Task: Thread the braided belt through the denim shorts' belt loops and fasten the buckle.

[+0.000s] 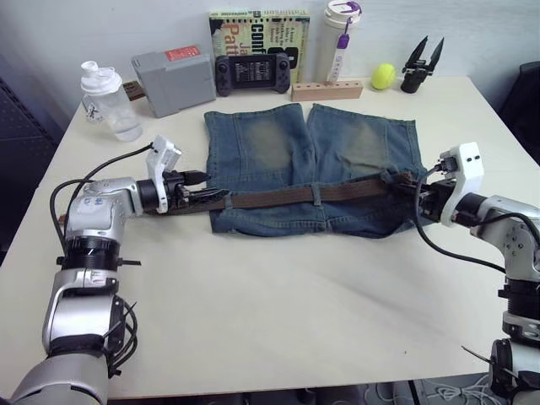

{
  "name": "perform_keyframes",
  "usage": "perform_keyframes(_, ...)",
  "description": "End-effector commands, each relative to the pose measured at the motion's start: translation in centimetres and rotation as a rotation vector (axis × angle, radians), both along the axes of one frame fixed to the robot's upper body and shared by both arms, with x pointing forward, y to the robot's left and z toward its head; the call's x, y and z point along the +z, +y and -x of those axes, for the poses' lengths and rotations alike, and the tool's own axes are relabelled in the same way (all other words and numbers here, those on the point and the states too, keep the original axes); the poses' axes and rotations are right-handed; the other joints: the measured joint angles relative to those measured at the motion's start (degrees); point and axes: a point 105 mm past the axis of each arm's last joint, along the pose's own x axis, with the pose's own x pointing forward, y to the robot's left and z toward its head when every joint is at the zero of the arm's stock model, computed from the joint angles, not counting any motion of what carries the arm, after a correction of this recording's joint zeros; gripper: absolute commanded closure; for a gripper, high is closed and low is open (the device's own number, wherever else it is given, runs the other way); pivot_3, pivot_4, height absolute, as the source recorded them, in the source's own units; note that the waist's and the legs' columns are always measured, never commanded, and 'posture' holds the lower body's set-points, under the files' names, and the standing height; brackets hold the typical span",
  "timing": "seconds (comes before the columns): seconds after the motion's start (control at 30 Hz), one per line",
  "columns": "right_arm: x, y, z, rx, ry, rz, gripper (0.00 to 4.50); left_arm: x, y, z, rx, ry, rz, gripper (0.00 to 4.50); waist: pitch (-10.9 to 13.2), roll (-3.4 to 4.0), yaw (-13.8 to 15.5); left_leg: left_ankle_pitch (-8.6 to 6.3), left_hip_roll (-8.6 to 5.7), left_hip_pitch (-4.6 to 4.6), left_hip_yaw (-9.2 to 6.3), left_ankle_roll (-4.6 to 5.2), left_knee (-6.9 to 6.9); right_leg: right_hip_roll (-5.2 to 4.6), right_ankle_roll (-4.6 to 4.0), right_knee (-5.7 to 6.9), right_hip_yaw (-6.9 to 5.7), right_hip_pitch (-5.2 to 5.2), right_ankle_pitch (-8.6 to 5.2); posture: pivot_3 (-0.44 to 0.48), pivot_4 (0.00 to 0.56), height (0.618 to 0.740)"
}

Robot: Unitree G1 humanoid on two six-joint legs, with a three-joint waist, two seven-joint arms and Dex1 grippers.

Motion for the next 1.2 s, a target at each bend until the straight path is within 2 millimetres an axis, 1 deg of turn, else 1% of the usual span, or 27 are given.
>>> perform_keyframes(0.03, 1.2, 0.6, 0.3, 0.031, -0.057, 0.022, 4.26, -0.4, -0.7, -0.5, -0.023, 0.064, 0.028, 0.00, 0.0, 0.00, -0.1, 0.00, 0.00, 0.00, 0.01, 0.00, -0.01, 0.00, 0.00, 0.00, 0.00, 0.00, 0.00, 0.000, 0.150, 0.731)
perform_keyframes(0.13, 1.4, 0.9, 0.6, 0.044, -0.065, 0.027, 4.26, -2.3, -1.1, -0.6, -0.047, 0.152, -0.007, 0.00, 0.0, 0.00, -0.2, 0.00, 0.00, 0.00, 0.03, 0.00, -0.02, 0.02, 0.00, 0.00, -0.01, -0.01, 0.00, 0.000, 0.150, 0.731)
perform_keyframes(0.23, 1.5, 1.0, 0.7, 0.045, -0.068, 0.027, 4.26, -3.8, -1.0, -0.9, -0.038, 0.156, -0.076, 0.00, 0.0, 0.00, -0.3, 0.00, 0.00, 0.00, 0.03, 0.00, -0.02, 0.02, 0.00, -0.01, -0.01, -0.02, 0.00, 0.000, 0.150, 0.731)
perform_keyframes(0.3, 1.4, 1.0, 0.9, 0.041, -0.065, 0.030, 4.26, -3.8, -1.2, -0.9, -0.050, 0.165, -0.056, 0.00, 0.0, 0.00, -0.2, 0.00, 0.00, 0.01, 0.03, 0.00, -0.02, 0.01, 0.00, 0.00, 0.00, -0.02, 0.00, 0.000, 0.150, 0.731)
perform_keyframes(0.37, 1.3, 1.0, 0.9, 0.037, -0.062, 0.026, 4.26, -3.3, -1.5, -0.9, -0.069, 0.157, -0.023, 0.00, 0.0, 0.00, 0.0, 0.00, 0.00, 0.01, 0.03, 0.00, 0.03, 0.01, 0.00, 0.02, 0.00, -0.01, 0.00, 0.000, 0.150, 0.731)
perform_keyframes(0.47, 1.1, 0.9, 0.9, 0.030, -0.057, 0.026, 4.26, -2.6, -1.8, -0.9, -0.089, 0.140, 0.000, 0.87, 0.0, 0.00, 0.1, 0.00, 0.00, 0.01, 0.03, 0.00, 0.04, 0.00, 0.00, 0.03, 0.02, -0.01, 0.00, 0.000, 0.150, 0.731)
perform_keyframes(0.57, 1.0, 1.1, 0.8, 0.031, -0.054, 0.021, 4.26, -2.2, -1.9, -1.0, -0.096, 0.134, 0.021, 2.04, 0.0, -0.01, 0.1, 0.00, 0.00, 0.01, 0.03, 0.00, 0.02, 0.00, 0.00, 0.03, 0.00, -0.02, 0.00, 0.000, 0.150, 0.731)
perform_keyframes(0.6, 0.9, 1.2, 0.7, 0.032, -0.054, 0.023, 4.26, -2.1, -1.9, -1.0, -0.093, 0.135, 0.025, 2.36, 0.0, -0.01, 0.1, 0.00, 0.00, 0.01, 0.03, 0.00, 0.02, 0.00, 0.00, 0.03, 0.00, -0.02, 0.00, 0.000, 0.150, 0.731)
perform_keyframes(0.67, 0.9, 1.2, 0.7, 0.032, -0.054, 0.025, 4.26, -2.1, -1.9, -1.1, -0.090, 0.131, 0.027, 3.19, 0.0, -0.01, 0.1, 0.00, 0.00, 0.00, 0.03, 0.00, 0.02, 0.00, 0.00, 0.02, 0.00, -0.02, 0.00, 0.000, 0.150, 0.731)
perform_keyframes(0.7, 0.9, 1.2, 0.6, 0.032, -0.054, 0.026, 4.26, -2.1, -1.9, -1.2, -0.085, 0.123, 0.021, 3.45, 0.0, -0.01, 0.2, 0.00, 0.00, 0.00, 0.03, 0.00, 0.02, 0.00, 0.00, 0.03, 0.00, -0.02, 0.00, 0.000, 0.150, 0.731)
perform_keyframes(0.8, 0.8, 1.2, 0.5, 0.034, -0.056, 0.035, 4.26, -1.7, -2.0, -1.4, -0.078, 0.101, 0.029, 3.47, 0.0, -0.01, 0.2, 0.00, 0.00, 0.00, 0.02, 0.00, 0.03, 0.00, 0.00, 0.03, 0.01, -0.02, 0.00, 0.000, 0.150, 0.731)
perform_keyframes(0.9, 0.9, 1.1, 0.4, 0.037, -0.065, 0.045, 4.26, -1.2, -2.0, -1.6, -0.083, 0.044, 0.006, 3.47, 0.0, -0.01, 0.2, 0.00, 0.00, 0.00, 0.02, 0.00, 0.03, 0.00, 0.00, 0.03, 0.01, -0.02, 0.00, 0.000, 0.150, 0.731)
perform_keyframes(1.0, 1.3, 0.6, 0.5, 0.038, -0.086, 0.062, 4.26, 0.0, -2.0, -1.4, -0.109, -0.003, 0.027, 3.47, 0.0, -0.01, 0.2, 0.00, 0.00, 0.00, 0.03, 0.00, 0.03, 0.00, 0.00, 0.03, 0.00, -0.02, 0.00, 0.000, 0.150, 0.731)
perform_keyframes(1.07, 1.8, 0.5, 0.9, 0.059, -0.116, 0.063, 4.26, 0.8, -1.7, -1.2, -0.120, -0.079, 0.005, 3.47, 0.0, -0.01, 0.2, 0.00, 0.00, 0.00, 0.03, 0.00, 0.03, 0.00, 0.00, 0.02, 0.00, -0.02, 0.00, 0.000, 0.150, 0.731)
perform_keyframes(1.13, 2.6, 0.7, 1.5, 0.098, -0.159, 0.051, 4.26, 1.1, -1.8, -0.3, -0.179, -0.188, -0.062, 3.47, 0.0, -0.01, 0.2, 0.00, 0.00, -0.05, 0.02, 0.00, 0.05, 0.00, 0.00, 0.03, 0.00, -0.06, 0.00, 0.000, 0.150, 0.731)
perform_keyframes(1.2, 3.3, 1.4, 3.0, 0.184, -0.221, 0.047, 4.26, 1.8, -1.9, 1.2, -0.210, -0.334, -0.101, 3.47, 0.0, -0.01, 0.1, 0.00, 0.01, -0.06, 0.00, 0.00, 0.03, -0.01, 0.00, 0.04, 0.00, -0.09, 0.00, 0.000, 0.150, 0.731)
